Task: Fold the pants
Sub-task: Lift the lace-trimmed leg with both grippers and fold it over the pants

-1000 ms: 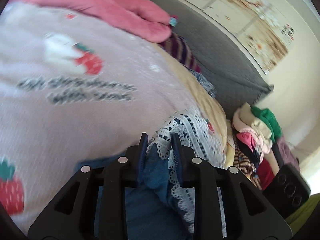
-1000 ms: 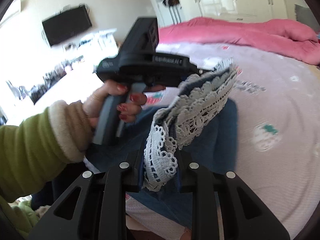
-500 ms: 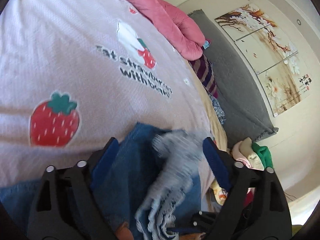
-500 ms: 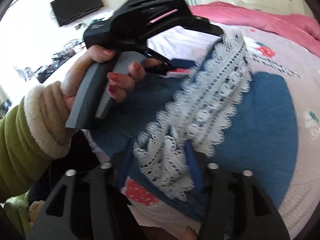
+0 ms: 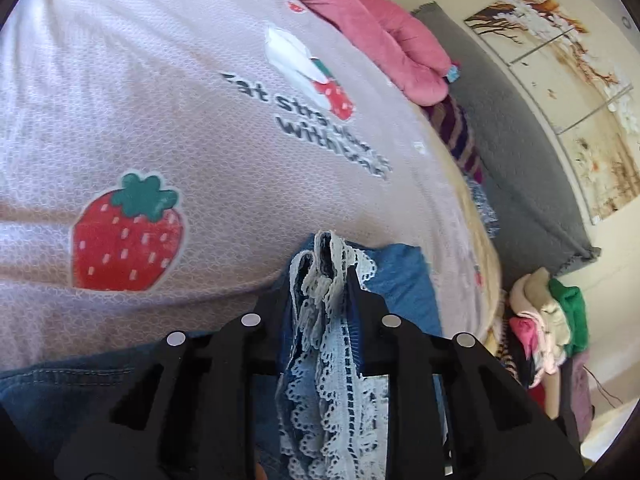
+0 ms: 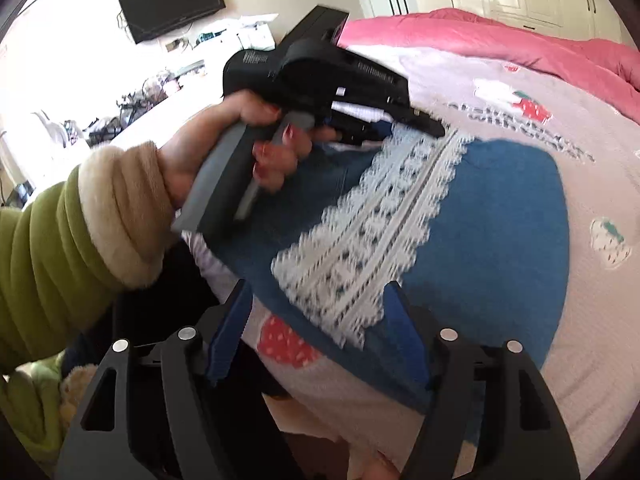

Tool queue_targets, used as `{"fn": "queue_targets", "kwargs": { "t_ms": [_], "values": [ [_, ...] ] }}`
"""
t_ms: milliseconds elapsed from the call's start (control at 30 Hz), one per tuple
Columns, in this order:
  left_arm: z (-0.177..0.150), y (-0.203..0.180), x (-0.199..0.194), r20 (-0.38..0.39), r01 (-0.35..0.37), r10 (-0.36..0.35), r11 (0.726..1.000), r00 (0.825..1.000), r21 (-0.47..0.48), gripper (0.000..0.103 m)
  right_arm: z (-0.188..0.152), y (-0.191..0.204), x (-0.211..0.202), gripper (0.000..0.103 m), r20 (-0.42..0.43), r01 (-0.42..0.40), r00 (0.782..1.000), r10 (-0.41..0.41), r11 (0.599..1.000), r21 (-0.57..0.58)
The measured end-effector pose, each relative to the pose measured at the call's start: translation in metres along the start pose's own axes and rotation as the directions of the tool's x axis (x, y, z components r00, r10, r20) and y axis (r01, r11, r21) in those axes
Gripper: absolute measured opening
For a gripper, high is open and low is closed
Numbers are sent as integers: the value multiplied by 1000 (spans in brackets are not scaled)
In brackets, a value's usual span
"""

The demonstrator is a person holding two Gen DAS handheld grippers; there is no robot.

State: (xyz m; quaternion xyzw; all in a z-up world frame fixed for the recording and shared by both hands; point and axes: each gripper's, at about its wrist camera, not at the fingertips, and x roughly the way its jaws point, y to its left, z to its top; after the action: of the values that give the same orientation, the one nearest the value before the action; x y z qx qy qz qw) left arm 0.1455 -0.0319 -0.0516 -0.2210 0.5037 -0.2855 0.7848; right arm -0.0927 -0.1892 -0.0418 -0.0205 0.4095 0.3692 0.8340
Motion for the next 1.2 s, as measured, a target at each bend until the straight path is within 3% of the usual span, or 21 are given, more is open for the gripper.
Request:
{"fn": "queue_targets", "kwargs": {
  "t_ms": [67,133,200,267,333,467,567,767,867,1000,1133,1200],
  "values": [
    [-2,5,5,-22,-64,64,998,998,4,16,-4,4,9,68,-26,14,1000,-15,1000,-12],
    [-4,10,6,-27,-79,79,997,997,-20,18,-6,6,13,70,-34,21,999,-22,1000,-19],
    [-5,7,2,-16,-109,109,994,994,-12,26,-6,4,13,71,-36,10,999,-10,1000,-10],
    [-7,2,-6,9,-139,139,990,990,10,46,-6,3,8,71,-35,-5,999,6,1000,5],
    [-9,-3,-22,53,-121,120,993,991,4,60,-4,-1,-2,71,-13,-33,999,33,999,25],
    [-14,-16,-56,144,-113,108,993,984,25,70,-2,-10,-27,71,44,-46,998,44,997,62],
    [-27,-31,-79,202,-140,124,988,972,67,83,-2,-22,-49,76,87,11,996,-18,997,76],
    [-66,-59,-101,280,-250,210,962,937,115,89,-9,-50,-77,78,123,155,977,-173,977,144],
    [-91,-63,-108,294,-267,222,956,930,123,90,-14,-62,-83,78,115,214,964,-239,958,190],
    [-118,-57,-99,233,-260,236,962,944,82,90,-22,-77,-85,78,98,238,959,-267,942,238],
    [-137,-48,-95,165,-165,159,986,973,26,89,-28,-81,-83,77,79,213,967,-241,940,265],
    [-144,-47,-89,142,-154,151,988,978,11,86,-31,-82,-77,77,68,181,976,-209,940,290]
  ]
}}
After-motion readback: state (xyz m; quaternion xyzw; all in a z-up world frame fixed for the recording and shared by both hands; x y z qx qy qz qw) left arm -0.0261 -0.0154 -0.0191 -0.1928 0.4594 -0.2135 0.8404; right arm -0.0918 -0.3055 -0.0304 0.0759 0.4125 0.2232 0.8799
